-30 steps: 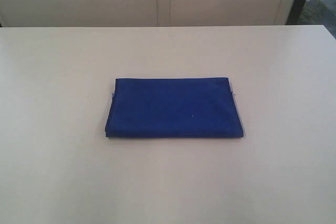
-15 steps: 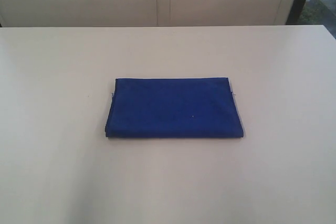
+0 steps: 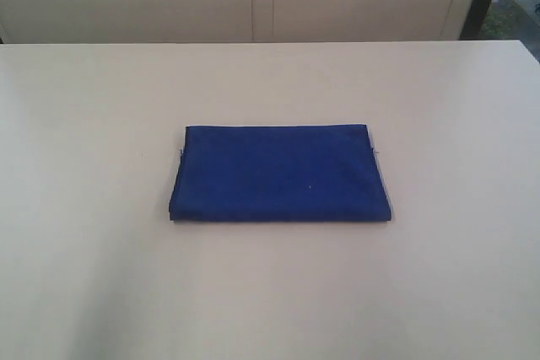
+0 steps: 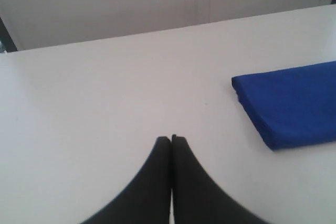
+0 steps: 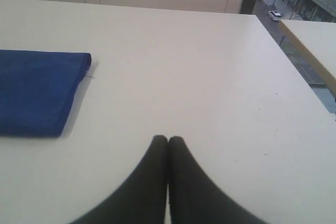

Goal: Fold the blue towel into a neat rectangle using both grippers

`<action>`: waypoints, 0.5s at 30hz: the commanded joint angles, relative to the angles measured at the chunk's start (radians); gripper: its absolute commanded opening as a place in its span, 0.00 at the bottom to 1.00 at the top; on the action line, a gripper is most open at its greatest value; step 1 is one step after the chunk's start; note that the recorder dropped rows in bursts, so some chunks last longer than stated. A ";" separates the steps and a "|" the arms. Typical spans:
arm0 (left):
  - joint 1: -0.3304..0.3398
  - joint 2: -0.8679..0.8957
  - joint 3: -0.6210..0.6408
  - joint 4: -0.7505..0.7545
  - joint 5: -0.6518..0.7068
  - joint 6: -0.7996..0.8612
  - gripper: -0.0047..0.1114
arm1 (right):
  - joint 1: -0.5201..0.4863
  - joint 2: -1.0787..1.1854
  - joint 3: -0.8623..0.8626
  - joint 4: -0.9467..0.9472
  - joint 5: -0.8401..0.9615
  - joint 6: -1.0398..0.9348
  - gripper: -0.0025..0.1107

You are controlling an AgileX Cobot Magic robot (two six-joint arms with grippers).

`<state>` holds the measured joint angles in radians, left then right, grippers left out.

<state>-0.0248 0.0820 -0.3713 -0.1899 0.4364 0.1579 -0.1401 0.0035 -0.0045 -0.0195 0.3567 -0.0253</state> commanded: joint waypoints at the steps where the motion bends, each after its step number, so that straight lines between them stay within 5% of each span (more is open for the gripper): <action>1: 0.004 -0.044 0.119 -0.006 -0.080 0.003 0.04 | 0.001 -0.004 0.005 0.001 -0.014 0.002 0.02; 15: 0.004 -0.082 0.301 -0.001 -0.208 0.003 0.04 | 0.001 -0.004 0.005 0.001 -0.014 0.002 0.02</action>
<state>-0.0248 0.0043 -0.0892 -0.1899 0.2474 0.1579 -0.1401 0.0035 -0.0045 -0.0195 0.3567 -0.0253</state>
